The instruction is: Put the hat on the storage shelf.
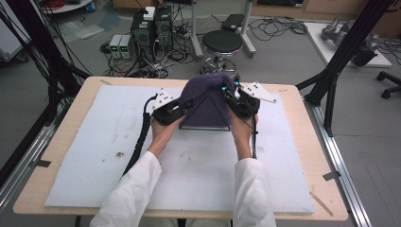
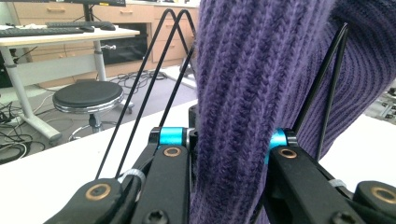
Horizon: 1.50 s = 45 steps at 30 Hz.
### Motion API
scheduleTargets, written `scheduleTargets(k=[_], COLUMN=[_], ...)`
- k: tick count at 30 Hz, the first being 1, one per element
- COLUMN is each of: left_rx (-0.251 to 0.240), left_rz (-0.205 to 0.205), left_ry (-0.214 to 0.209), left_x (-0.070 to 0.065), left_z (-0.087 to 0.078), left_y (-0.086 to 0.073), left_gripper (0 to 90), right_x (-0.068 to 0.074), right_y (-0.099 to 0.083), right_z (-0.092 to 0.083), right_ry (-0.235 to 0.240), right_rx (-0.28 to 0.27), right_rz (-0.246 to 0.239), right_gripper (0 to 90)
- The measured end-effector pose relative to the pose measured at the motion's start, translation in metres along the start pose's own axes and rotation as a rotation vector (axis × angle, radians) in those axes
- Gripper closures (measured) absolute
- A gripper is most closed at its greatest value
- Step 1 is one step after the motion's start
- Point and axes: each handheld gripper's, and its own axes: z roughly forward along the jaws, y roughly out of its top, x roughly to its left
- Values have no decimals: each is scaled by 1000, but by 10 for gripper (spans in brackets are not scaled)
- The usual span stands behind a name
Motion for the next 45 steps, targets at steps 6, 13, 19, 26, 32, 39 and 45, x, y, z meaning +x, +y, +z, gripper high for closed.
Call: scheduleTargets(k=[6, 13, 19, 26, 32, 39, 45], left_rx=[-4, -10, -23, -55, -122, -167, -207], left_rz=[5, -1, -16, -23, -41, -41, -30], left_ry=[-2, 2, -15, -9, -4, 10, 42], left_x=[0, -1, -1, -4, -4, -2, 2], left_z=[-1, 0, 0, 0, -4, -11, -23], left_y=[-2, -3, -3, -1, 5, 13, 25], left_gripper=[785, 782, 696, 528, 360, 259, 188], right_x=[0, 1, -1, -3, -6, -5, -2], right_y=[-1, -2, -1, -1, 0, 0, 2], right_z=[0, -1, -3, -5, -8, -9, -13], right_ry=[3, 0, -5, -52, -59, -88, -108], right_rx=[-4, -4, -12, -13, -26, -34, -50], right_rz=[6, 12, 38, 60, 68, 73, 66], right_gripper=[710, 661, 552, 302, 188, 115, 108])
